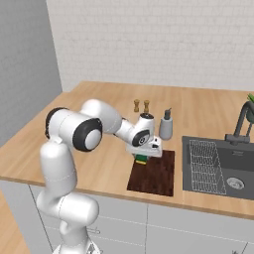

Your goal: Pick up the sponge from the counter and clean the cutting board by briefly scrubbing or pressing down on the cutting board. Once finished, release the sponge.

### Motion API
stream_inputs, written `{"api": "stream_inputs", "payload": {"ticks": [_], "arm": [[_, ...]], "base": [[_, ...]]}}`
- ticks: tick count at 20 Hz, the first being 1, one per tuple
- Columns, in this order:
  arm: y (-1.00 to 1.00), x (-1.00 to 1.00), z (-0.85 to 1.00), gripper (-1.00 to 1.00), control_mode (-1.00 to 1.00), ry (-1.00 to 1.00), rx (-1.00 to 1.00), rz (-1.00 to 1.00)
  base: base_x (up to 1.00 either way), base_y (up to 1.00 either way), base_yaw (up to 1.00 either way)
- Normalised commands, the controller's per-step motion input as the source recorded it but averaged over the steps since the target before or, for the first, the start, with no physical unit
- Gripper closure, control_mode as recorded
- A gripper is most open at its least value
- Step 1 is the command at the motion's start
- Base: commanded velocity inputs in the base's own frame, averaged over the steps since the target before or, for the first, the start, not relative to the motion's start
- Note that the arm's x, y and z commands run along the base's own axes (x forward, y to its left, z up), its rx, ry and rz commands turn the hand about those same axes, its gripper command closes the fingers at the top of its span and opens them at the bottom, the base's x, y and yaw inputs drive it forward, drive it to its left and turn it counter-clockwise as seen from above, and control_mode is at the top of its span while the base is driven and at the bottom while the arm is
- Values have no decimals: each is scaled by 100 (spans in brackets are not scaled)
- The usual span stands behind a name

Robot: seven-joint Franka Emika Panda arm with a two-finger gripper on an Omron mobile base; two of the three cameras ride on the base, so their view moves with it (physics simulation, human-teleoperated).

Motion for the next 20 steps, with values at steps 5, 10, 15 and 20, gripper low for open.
{"api": "stream_inputs", "payload": {"ticks": [5,10,15,20], "arm": [[0,-74,-26,100,-100,-1,0,0],[0,-82,-17,100,-100,0,0,0],[0,-90,-10,100,-100,0,0,0],[0,-85,-3,100,-100,0,0,0]], "base": [[0,0,0],[0,0,0],[0,0,0],[0,0,0]]}}
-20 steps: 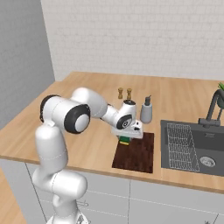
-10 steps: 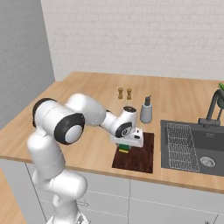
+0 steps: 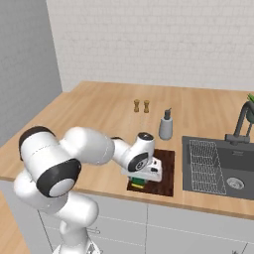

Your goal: Pick up the sponge from the counter and clean the cutting board by briefly scrubbing or pressing down on the cutting board. Once finished, release the sponge.

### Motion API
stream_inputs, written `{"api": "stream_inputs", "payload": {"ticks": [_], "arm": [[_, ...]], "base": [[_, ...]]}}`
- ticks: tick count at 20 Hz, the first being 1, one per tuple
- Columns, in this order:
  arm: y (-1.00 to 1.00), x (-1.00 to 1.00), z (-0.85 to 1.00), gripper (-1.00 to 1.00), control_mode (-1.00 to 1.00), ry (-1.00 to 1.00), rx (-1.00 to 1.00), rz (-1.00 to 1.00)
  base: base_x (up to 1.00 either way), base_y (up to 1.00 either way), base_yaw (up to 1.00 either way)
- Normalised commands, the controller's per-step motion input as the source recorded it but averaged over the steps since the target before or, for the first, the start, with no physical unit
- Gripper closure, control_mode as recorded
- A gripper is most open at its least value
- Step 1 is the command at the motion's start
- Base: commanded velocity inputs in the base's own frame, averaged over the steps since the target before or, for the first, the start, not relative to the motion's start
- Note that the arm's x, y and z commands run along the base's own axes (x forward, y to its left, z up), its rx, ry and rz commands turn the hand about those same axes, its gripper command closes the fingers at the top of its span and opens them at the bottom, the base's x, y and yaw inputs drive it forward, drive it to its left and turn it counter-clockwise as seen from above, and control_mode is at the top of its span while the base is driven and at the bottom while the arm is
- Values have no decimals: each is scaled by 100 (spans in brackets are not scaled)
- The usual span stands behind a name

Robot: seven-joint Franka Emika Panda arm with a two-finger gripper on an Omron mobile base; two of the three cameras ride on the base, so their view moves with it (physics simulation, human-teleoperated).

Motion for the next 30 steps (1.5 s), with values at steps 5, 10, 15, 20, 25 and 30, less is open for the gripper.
{"api": "stream_inputs", "payload": {"ticks": [5,10,15,20,25,30], "arm": [[0,-79,-1,100,-100,0,0,0],[-10,-26,66,100,-100,0,0,0],[-7,15,100,100,-100,4,-1,3],[-46,81,37,100,-100,6,10,2],[-45,100,15,100,-100,3,8,0],[-16,98,20,100,-100,2,2,0]], "base": [[0,0,0],[0,0,0],[0,0,0],[0,0,0],[0,0,0],[0,0,0]]}}
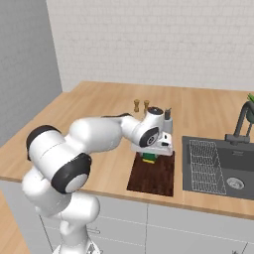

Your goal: Pick up the sponge from the counter and clean the cutting board by briefly scrubbing or pressing down on the cutting board. Once finished, release the sponge.

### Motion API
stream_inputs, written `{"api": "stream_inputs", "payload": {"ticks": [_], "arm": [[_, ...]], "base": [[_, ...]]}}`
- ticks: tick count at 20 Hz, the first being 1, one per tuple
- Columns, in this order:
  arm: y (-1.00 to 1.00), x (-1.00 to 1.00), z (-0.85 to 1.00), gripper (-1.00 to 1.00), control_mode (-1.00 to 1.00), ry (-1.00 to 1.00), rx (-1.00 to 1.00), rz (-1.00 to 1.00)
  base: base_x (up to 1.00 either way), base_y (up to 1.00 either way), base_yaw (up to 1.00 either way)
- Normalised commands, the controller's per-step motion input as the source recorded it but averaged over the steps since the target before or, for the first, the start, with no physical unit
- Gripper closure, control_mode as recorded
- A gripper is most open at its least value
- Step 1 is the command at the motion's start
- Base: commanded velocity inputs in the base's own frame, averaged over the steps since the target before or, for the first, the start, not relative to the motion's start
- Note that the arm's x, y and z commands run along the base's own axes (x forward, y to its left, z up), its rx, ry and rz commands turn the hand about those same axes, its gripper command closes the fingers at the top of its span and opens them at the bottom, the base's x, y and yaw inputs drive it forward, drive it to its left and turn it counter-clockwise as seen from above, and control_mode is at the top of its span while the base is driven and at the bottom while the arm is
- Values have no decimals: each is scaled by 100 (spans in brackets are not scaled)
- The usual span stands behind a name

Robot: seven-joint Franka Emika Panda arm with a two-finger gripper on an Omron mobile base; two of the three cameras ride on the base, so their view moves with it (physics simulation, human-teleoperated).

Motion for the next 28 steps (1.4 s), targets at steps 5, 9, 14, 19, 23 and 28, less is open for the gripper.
{"api": "stream_inputs", "payload": {"ticks": [5,9,14,19,23,28], "arm": [[-17,56,-18,100,-100,0,0,0],[-14,15,-39,100,-100,0,0,0],[0,16,-15,100,-100,0,0,0],[2,21,-12,100,-100,0,0,0],[3,5,-26,100,-100,0,0,0],[7,0,-40,100,-100,0,0,0]], "base": [[0,0,0],[0,0,0],[0,0,0],[0,0,0],[0,0,0],[0,0,0]]}}
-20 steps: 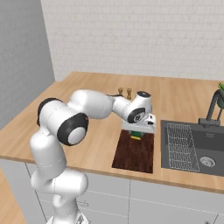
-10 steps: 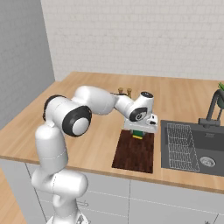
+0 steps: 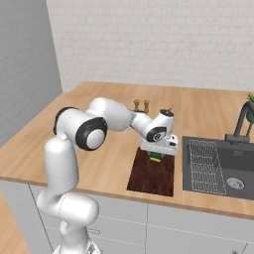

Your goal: Pick up the sponge from the counter and clean the cutting board by briefly scrubbing or pressing down on the cutting board. Once finished, release the sponge.

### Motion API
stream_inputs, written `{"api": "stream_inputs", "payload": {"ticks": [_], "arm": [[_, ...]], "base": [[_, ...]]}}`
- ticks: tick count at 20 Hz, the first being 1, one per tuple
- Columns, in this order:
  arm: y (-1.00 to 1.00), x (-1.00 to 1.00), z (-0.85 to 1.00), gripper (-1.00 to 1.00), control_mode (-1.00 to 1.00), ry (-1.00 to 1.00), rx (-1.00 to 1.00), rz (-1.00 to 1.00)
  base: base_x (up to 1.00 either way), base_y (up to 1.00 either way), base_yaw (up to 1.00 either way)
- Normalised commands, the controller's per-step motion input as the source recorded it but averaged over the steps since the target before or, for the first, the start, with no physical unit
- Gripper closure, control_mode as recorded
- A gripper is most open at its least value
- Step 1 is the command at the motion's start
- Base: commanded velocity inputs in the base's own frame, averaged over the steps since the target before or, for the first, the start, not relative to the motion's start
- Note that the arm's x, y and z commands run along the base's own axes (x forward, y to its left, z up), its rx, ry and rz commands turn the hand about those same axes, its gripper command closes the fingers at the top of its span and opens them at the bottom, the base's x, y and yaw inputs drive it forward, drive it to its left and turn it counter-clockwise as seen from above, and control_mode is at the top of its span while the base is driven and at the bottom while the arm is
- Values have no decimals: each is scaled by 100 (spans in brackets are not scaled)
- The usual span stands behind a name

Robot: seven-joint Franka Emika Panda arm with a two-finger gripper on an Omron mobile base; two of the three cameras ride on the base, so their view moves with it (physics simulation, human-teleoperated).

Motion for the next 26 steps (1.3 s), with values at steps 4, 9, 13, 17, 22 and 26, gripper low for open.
{"api": "stream_inputs", "payload": {"ticks": [4,9,13,17,22,26], "arm": [[33,0,-12,100,-100,0,0,0],[22,0,-26,100,-100,0,-1,0],[0,0,-45,100,-100,0,-4,0],[0,0,-43,100,-100,0,-3,0],[0,-17,-40,100,-100,0,-3,0],[0,-70,-31,100,-100,-3,-2,0]], "base": [[0,0,0],[0,0,0],[0,0,0],[0,0,0],[0,0,0],[0,0,0]]}}
